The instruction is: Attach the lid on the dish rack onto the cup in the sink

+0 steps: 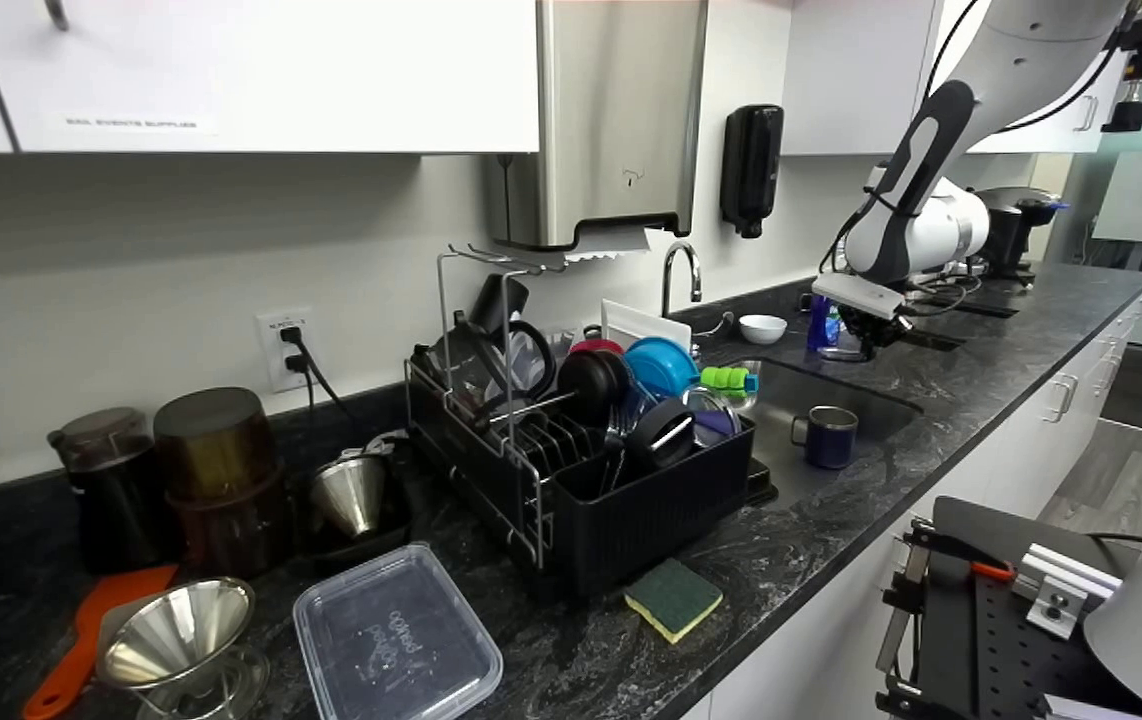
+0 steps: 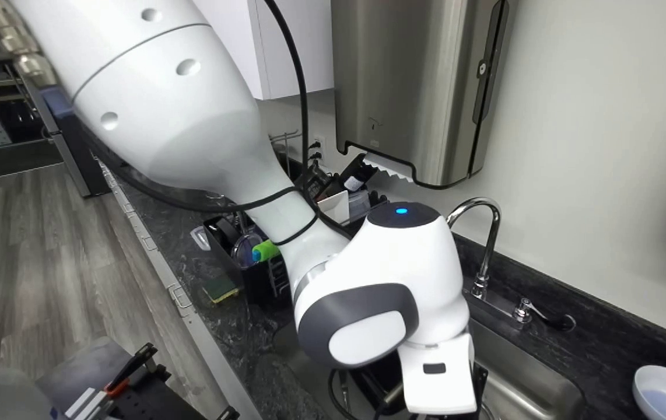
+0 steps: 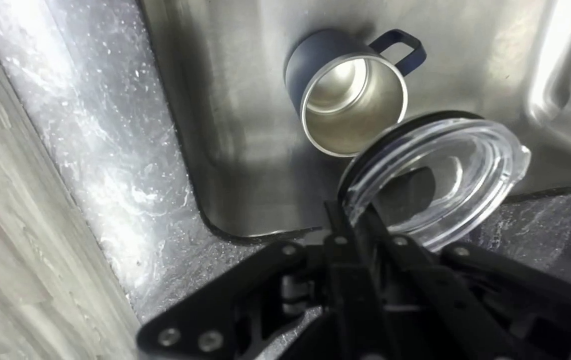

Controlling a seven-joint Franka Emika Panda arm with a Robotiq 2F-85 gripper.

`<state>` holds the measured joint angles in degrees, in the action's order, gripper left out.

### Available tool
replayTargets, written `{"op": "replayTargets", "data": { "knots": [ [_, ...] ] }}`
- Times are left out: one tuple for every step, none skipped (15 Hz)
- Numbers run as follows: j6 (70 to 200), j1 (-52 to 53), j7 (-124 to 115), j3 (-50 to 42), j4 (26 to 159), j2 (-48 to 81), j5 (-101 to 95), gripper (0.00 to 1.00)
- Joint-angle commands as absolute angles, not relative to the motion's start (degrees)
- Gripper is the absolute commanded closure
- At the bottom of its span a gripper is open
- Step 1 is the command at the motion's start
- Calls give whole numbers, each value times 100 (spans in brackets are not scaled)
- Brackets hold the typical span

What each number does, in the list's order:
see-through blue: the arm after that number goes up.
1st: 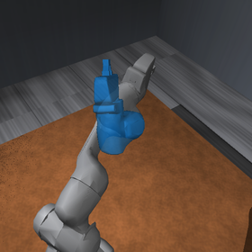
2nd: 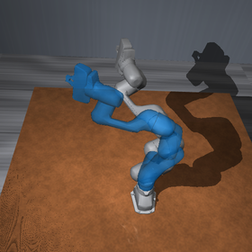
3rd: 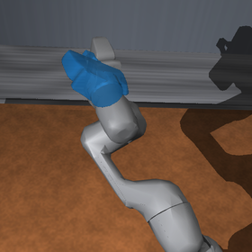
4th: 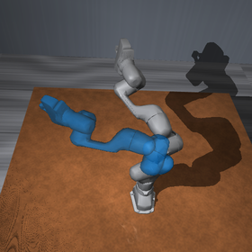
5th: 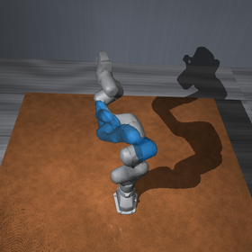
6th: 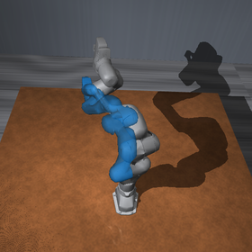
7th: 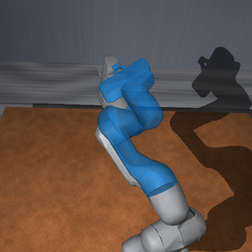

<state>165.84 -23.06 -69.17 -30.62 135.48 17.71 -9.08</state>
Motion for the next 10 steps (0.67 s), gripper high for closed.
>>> {"op": "replayTargets", "data": {
  "knots": [
    [16680, -2062, -6592, -3265, 13340, 2119, -600, 98],
    [16707, -2012, -6558, -3301, 13304, 2202, -560, 98],
    [16773, -1976, -6525, -3312, 13245, 2319, -508, 98],
    [16818, -1928, -6500, -3344, 13205, 2411, -473, 98],
    [16920, -1882, -6485, -3360, 13145, 2555, -425, 98],
    [16966, -1819, -6462, -3402, 13110, 2637, -387, 98],
    [17053, -1775, -6441, -3419, 13062, 2765, -326, 98],
    [17147, -1732, -6413, -3433, 13034, 2869, -260, 98],
    [17249, -1646, -6407, -3497, 13014, 2981, -215, 98],
    [17359, -1549, -6402, -3574, 13003, 3093, -155, 98]
  ]
}}
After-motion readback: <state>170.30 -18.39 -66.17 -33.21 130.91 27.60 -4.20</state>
